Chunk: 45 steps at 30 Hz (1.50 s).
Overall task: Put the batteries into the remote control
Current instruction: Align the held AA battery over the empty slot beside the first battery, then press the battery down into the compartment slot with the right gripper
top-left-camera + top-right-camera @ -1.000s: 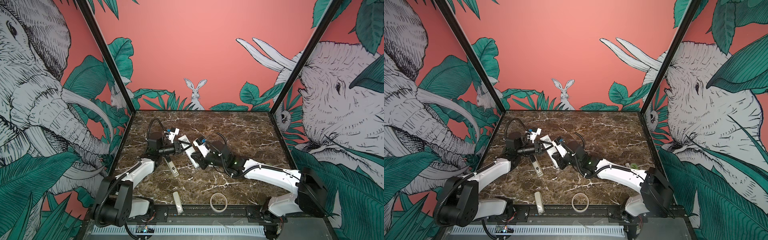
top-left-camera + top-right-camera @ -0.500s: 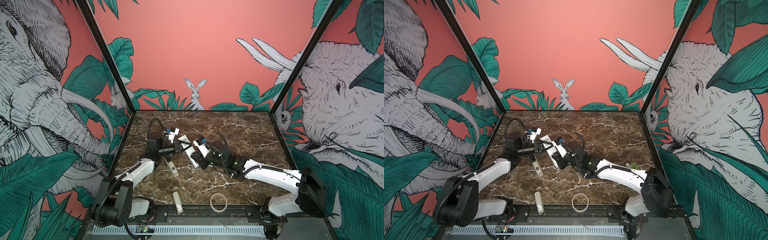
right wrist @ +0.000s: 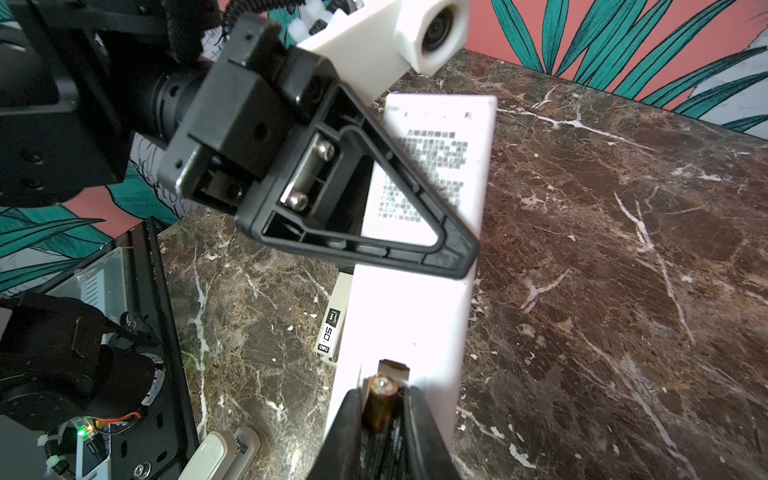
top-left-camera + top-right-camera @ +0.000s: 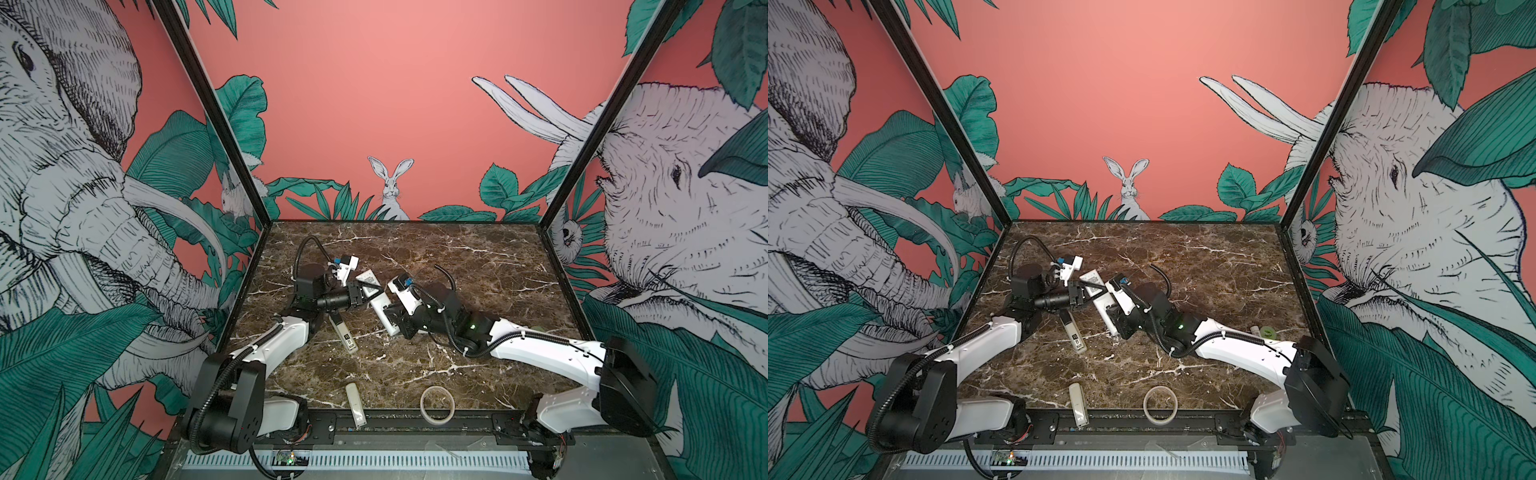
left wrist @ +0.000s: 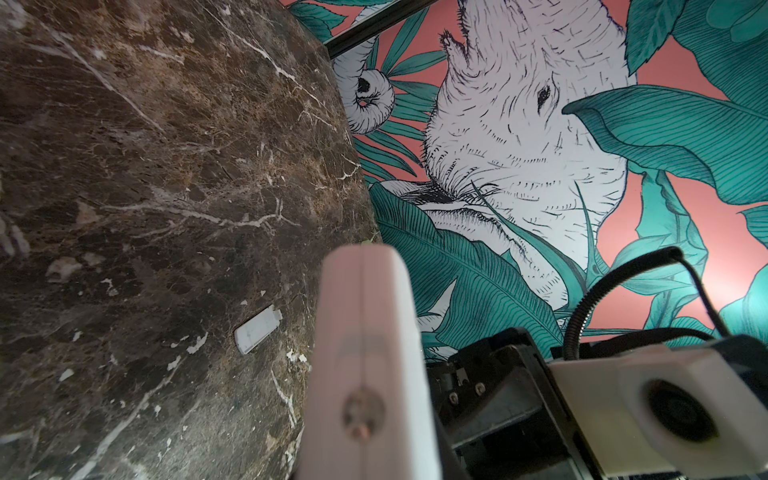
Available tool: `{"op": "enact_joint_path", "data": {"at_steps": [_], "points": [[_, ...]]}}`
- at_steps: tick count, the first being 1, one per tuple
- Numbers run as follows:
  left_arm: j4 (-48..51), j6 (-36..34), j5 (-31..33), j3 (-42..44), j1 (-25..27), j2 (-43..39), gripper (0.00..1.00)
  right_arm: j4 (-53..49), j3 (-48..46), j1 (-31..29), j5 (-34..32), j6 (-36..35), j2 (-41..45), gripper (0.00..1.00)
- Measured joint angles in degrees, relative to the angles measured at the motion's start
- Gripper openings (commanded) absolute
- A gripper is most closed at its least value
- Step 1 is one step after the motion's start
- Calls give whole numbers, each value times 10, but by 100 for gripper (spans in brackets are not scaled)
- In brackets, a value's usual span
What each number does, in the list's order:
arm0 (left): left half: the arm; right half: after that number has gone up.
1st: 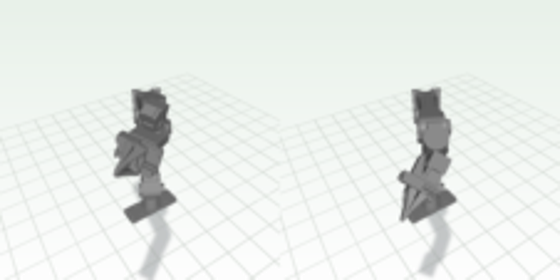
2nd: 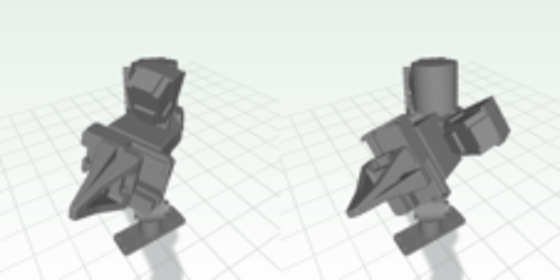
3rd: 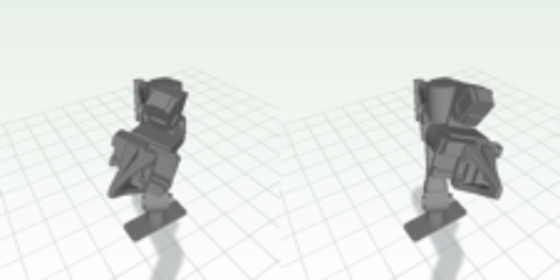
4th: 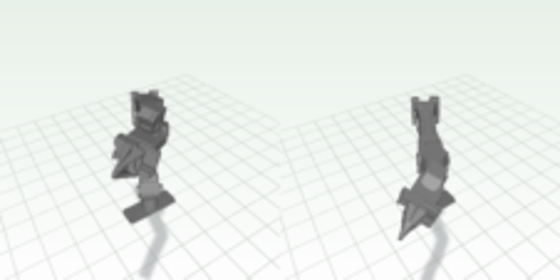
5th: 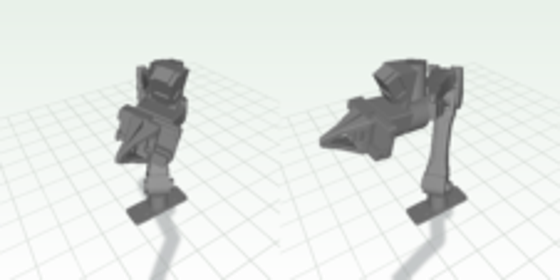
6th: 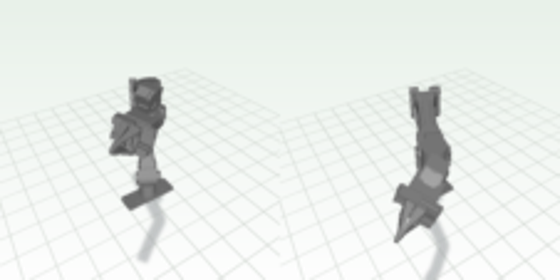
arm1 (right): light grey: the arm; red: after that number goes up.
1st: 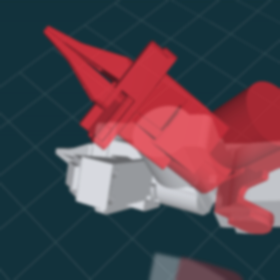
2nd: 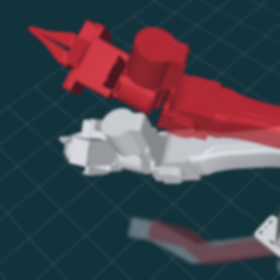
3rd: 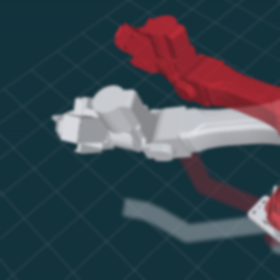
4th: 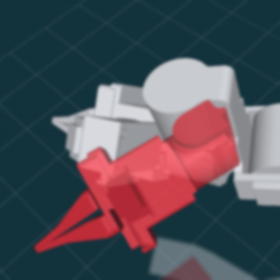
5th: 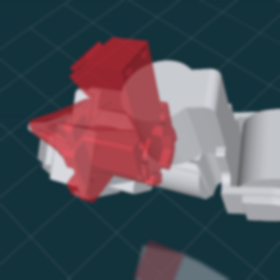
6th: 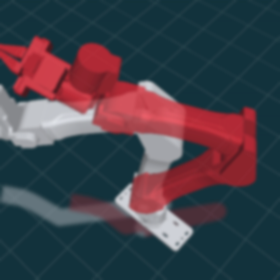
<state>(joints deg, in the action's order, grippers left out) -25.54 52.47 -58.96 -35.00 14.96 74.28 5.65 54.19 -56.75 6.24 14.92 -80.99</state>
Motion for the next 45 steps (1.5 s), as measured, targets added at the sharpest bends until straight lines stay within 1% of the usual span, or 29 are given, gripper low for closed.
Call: {"op": "enact_joint_path", "data": {"at_steps": [14,16,21,28,33,37,45], "points": [[0,0,2,0,-1,0,0,-5,6,-1,6,-2,-6,11],[0,0,3,0,-2,0,0,-7,9,-1,6,-1,-8,6],[4,-4,11,0,-7,0,0,-9,9,-2,4,0,-9,4],[5,-5,12,0,-7,0,0,-12,9,-3,5,0,-9,5],[6,-7,14,0,-7,0,0,-12,9,-4,9,-1,-14,11],[10,-9,16,0,-9,0,0,-14,13,-6,10,-2,-21,12],[12,-11,21,0,-10,0,0,-21,20,-7,4,-2,-27,10]]}}
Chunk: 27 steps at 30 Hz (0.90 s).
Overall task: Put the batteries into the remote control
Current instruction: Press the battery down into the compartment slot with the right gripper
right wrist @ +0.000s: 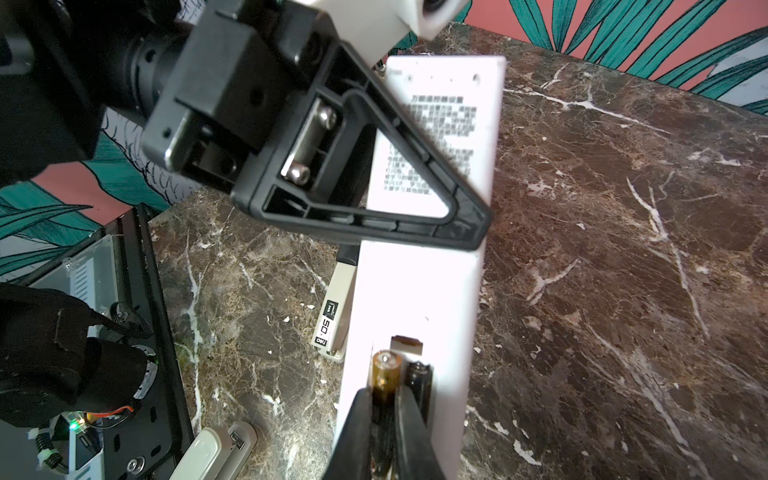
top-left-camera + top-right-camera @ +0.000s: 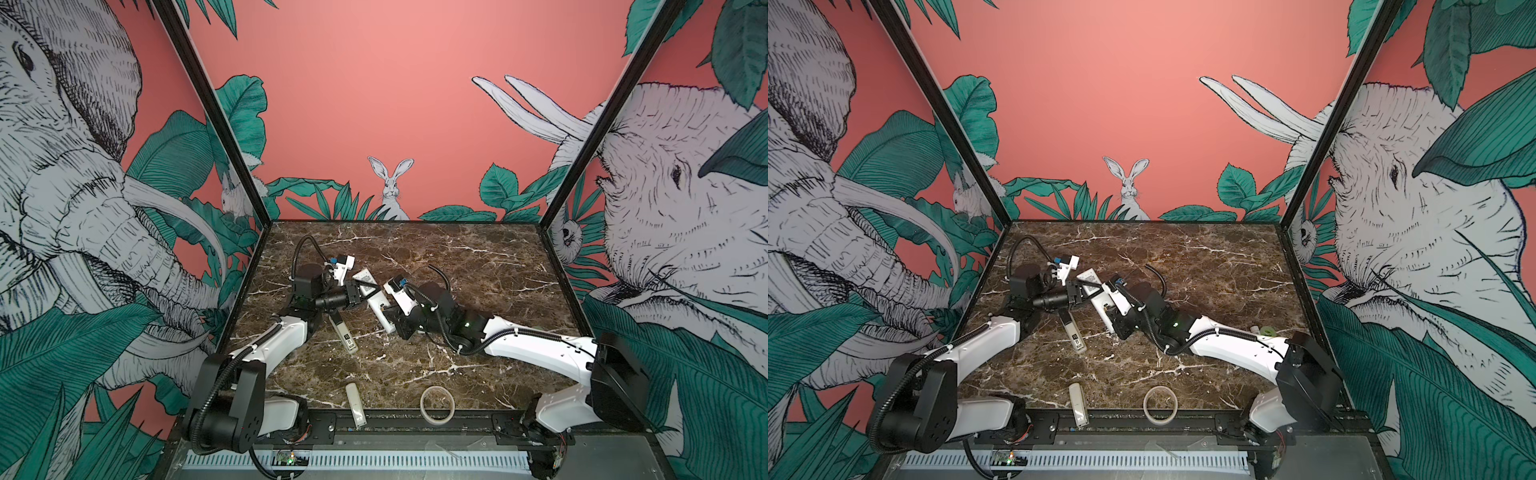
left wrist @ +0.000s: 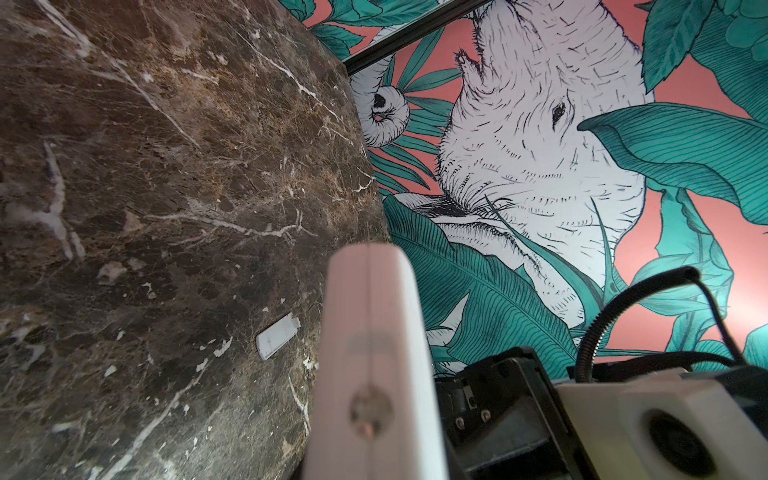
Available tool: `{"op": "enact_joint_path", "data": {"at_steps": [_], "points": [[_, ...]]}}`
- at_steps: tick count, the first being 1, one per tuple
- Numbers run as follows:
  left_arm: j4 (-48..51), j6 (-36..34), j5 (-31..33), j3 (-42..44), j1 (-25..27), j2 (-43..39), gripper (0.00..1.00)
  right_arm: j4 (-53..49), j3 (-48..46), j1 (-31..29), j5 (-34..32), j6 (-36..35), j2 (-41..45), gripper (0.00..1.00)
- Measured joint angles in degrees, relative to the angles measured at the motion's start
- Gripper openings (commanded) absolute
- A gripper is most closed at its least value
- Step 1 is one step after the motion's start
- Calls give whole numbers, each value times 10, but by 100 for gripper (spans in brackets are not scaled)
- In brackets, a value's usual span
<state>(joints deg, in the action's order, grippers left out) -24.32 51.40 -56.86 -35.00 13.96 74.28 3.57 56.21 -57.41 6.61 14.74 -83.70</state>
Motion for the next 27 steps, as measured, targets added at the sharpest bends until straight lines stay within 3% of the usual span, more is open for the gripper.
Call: {"op": "enact_joint_path", "data": {"at_steps": [8,27], "points": [[4,-5,14,0,-6,0,0,-34,35,0,-4,-7,-22,5],[32,-17,30,0,-7,0,0,-79,50,1,23,-6,-44,4]]}}
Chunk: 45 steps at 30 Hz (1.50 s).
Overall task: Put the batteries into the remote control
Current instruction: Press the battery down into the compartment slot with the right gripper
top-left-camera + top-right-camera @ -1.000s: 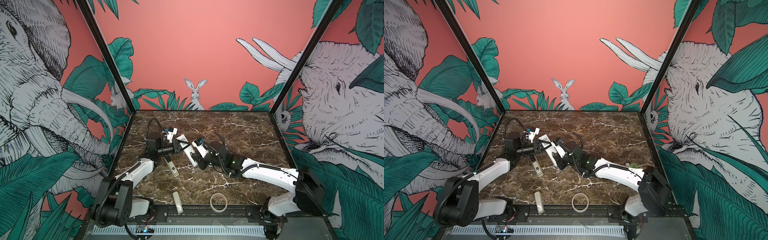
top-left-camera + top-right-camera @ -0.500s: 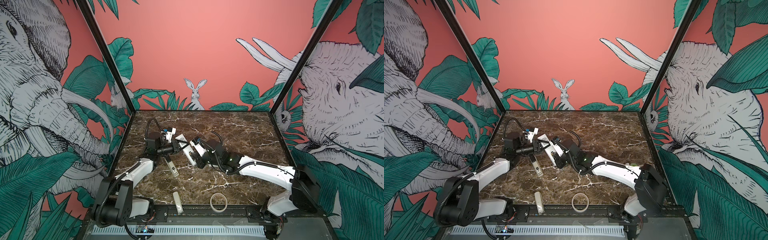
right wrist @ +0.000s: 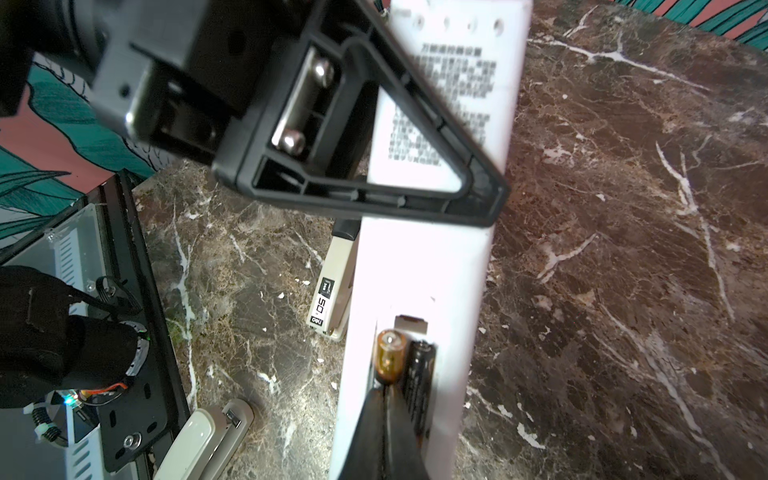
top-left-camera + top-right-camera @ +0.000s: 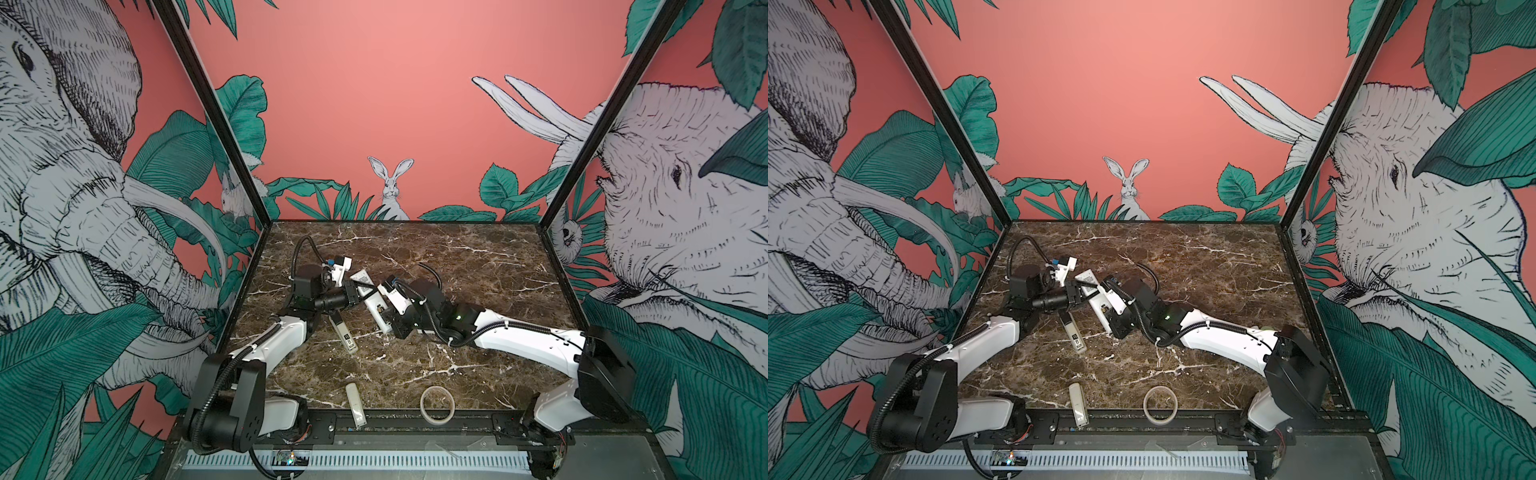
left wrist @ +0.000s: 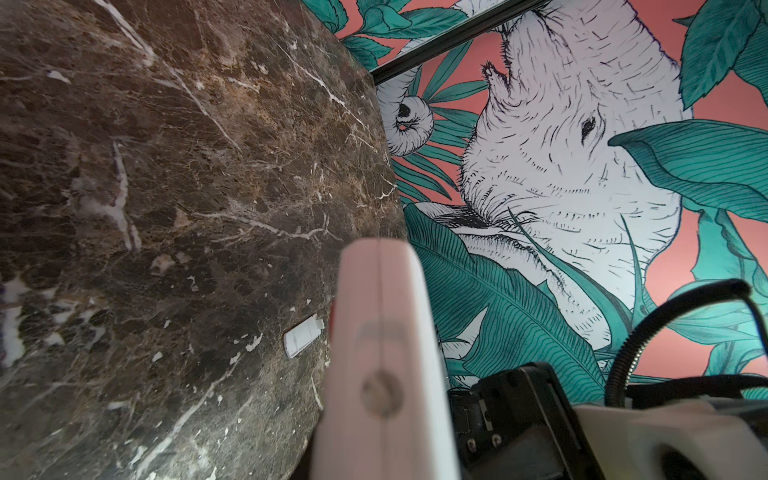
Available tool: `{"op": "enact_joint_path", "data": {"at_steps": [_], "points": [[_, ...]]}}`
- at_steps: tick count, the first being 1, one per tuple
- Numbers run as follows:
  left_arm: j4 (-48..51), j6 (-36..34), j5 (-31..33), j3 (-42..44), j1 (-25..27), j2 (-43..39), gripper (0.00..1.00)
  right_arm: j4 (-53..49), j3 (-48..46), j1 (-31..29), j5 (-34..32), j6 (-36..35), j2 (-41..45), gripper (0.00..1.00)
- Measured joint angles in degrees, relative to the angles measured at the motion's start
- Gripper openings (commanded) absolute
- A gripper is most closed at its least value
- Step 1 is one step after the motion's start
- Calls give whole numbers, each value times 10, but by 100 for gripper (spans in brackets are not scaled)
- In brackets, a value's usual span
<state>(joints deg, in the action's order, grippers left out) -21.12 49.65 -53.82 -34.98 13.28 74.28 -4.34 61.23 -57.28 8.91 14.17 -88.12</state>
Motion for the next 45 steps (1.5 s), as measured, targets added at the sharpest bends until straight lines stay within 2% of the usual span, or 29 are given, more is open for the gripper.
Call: {"op": "enact_joint_path", "data": {"at_steps": [14,28,45], "points": [[-2,-7,20,0,-4,0,0,-9,0,-2,-9,4,-16,7],[-13,3,-23,-5,5,-4,0,-68,5,-14,-19,1,36,15],[-15,5,-34,-7,5,-10,0,-103,69,-17,-20,-24,36,27]]}}
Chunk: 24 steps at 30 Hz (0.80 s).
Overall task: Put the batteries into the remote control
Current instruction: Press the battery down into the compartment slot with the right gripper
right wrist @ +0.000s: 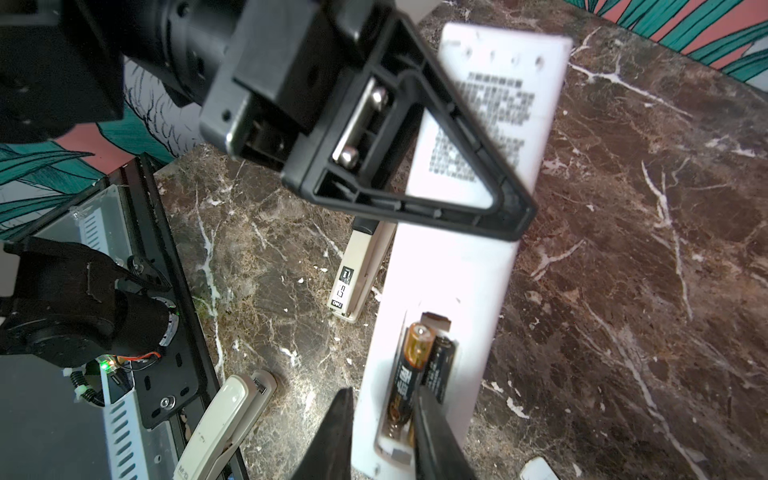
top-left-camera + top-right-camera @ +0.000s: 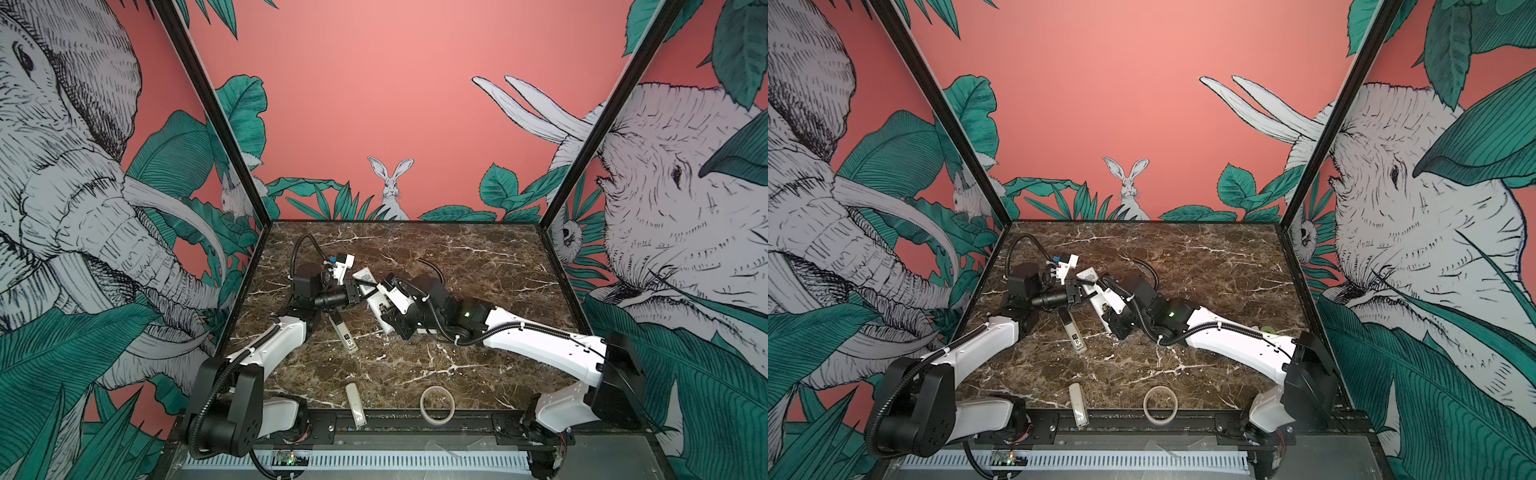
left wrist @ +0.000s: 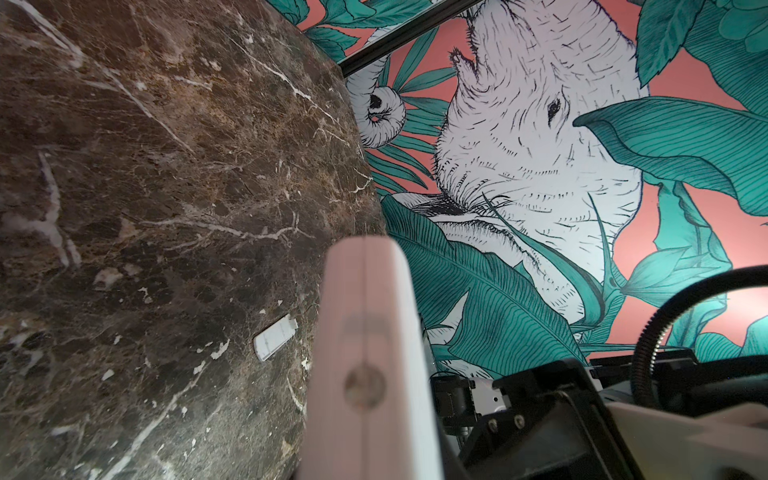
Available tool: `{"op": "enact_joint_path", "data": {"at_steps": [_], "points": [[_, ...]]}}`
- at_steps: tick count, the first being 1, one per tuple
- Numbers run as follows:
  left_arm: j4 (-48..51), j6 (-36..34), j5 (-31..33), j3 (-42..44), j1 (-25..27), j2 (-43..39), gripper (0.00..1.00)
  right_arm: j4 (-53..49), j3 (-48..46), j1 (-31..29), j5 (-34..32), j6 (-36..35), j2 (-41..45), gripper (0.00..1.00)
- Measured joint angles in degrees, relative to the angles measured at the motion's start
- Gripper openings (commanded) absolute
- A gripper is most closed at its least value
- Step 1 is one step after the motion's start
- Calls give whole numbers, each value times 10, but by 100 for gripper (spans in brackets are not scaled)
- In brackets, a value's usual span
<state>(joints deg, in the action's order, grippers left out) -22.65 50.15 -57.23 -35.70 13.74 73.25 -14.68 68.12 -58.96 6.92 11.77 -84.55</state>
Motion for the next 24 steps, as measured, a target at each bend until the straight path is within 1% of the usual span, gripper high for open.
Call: {"op": "enact_joint_path", "data": {"at_steps": [15,24], "points": [[0,0,-2,-1,0,0,0,-6,28,16,-7,-11,-38,25],[0,-1,-2,-1,0,0,0,-3,29,27,-3,-11,-38,24]]}}
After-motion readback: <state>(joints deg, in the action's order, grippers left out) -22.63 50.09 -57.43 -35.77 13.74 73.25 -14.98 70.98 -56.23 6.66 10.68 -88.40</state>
